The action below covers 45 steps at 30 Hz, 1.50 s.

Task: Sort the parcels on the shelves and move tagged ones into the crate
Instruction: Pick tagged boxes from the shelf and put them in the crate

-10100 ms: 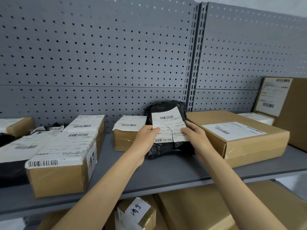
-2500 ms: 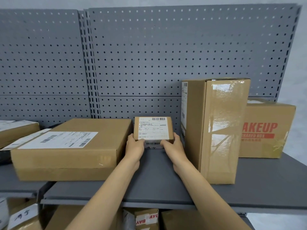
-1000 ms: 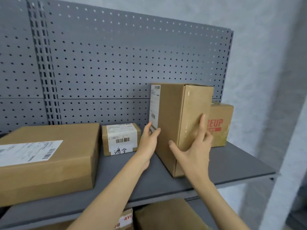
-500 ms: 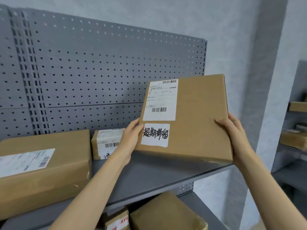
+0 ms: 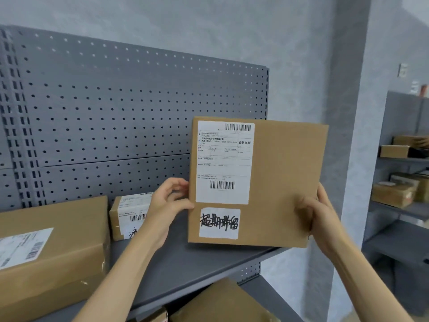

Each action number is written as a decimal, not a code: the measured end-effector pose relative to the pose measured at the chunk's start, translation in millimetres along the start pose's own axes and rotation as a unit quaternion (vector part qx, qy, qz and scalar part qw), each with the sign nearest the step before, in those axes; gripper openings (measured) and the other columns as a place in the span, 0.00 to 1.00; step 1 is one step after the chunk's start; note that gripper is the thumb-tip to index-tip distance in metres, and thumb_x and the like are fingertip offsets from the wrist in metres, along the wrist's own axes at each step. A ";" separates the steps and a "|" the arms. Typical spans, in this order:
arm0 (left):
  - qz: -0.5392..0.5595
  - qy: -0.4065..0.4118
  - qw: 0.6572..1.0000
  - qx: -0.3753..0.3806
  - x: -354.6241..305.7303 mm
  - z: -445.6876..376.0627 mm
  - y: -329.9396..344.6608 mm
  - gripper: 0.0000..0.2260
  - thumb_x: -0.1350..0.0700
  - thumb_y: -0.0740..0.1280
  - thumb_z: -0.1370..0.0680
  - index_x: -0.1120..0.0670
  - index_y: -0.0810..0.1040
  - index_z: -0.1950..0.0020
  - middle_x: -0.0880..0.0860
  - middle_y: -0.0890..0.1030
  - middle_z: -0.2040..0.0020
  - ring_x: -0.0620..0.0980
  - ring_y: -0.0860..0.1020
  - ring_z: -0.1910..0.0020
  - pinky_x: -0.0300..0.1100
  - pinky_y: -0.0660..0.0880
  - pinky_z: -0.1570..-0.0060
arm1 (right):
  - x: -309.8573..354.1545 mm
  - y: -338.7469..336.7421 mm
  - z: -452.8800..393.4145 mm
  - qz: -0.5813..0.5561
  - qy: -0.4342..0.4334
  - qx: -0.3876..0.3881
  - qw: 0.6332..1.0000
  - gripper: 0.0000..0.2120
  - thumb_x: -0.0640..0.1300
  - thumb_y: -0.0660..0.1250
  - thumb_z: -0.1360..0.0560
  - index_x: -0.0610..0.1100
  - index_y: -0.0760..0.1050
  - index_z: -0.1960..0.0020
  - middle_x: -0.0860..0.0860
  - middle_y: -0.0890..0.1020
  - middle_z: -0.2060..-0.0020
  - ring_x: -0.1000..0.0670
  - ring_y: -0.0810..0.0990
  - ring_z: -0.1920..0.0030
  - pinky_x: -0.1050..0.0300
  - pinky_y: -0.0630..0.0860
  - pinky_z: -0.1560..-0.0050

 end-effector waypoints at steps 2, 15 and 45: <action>-0.007 0.030 0.999 0.021 -12.5 1.7 15.3 0.17 0.71 0.70 0.34 0.52 0.77 0.52 0.48 0.81 0.53 0.50 0.78 0.49 0.43 0.74 0.52 | 0.4 -9.8 5.5 -0.004 -0.010 -0.013 1.000 0.24 0.40 0.63 0.37 0.62 0.74 0.45 0.61 0.82 0.55 0.60 0.80 0.57 0.56 0.70 0.59; 0.065 0.073 0.945 0.312 -26.5 81.7 272.8 0.38 0.63 0.77 0.36 0.39 0.64 0.34 0.38 0.73 0.41 0.33 0.74 0.47 0.31 0.74 0.58 | 117.2 -185.5 206.4 0.251 -0.072 -0.303 0.917 0.59 0.49 0.82 0.44 0.57 0.46 0.26 0.59 0.64 0.32 0.59 0.67 0.34 0.55 0.67 0.34; 0.117 0.167 0.347 0.916 -216.1 1016.0 383.8 0.48 0.45 0.79 0.41 0.40 0.53 0.28 0.47 0.72 0.35 0.54 0.74 0.38 0.57 0.73 0.41 | 279.7 -59.4 1143.5 0.272 0.144 -0.902 0.303 0.66 0.54 0.82 0.46 0.61 0.37 0.25 0.52 0.59 0.26 0.49 0.64 0.30 0.50 0.63 0.30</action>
Point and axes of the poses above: each hand's wrist, its own z-axis away from the middle knuckle, its own y-axis out of the palm, x = y × z, the point moved 9 cm from there along -z, towards the middle knuckle
